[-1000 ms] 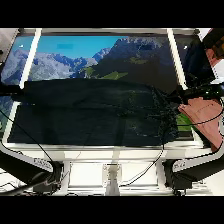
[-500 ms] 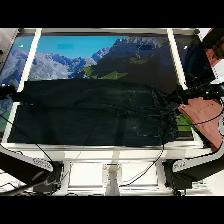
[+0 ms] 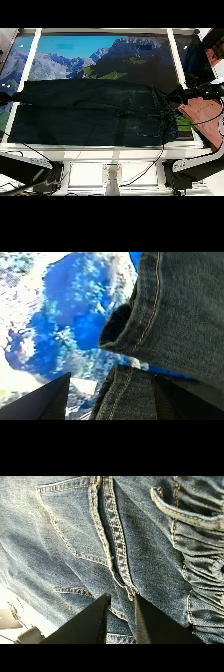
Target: Fold the clothes and pants, and hang the long-sleeved shirts on hangers.
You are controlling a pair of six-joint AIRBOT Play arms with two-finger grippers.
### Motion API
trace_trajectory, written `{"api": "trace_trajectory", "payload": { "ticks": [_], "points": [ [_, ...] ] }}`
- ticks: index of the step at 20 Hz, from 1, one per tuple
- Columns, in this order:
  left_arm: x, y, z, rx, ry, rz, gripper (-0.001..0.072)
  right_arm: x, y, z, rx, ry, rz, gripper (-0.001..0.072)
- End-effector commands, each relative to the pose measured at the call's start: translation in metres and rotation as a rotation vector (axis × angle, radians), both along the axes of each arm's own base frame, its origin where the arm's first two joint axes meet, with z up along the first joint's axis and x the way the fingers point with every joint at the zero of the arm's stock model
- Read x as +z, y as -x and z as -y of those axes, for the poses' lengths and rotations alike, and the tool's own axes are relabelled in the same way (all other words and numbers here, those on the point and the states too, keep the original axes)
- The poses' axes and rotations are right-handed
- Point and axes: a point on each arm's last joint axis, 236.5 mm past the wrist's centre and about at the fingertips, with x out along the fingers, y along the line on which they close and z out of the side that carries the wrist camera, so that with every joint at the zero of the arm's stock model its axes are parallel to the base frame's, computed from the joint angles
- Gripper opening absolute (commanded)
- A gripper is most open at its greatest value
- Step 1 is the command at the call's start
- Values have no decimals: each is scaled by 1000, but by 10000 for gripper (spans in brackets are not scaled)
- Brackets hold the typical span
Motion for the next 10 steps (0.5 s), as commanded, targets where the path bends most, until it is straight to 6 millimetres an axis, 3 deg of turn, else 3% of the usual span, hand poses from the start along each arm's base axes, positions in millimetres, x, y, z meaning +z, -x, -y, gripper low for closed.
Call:
{"api": "trace_trajectory", "payload": {
  "ticks": [1,7,10],
  "points": [
    [-7,-4,0,-52,13,41,539,1,0,-1,-1,-2,2,200],
    [-48,-21,25,-80,87,18,539,1,0,-1,-5,-4,-3,201],
    [-49,-41,29,-80,56,57,538,1,-1,-1,-20,-7,-17,200]
  ]
}}
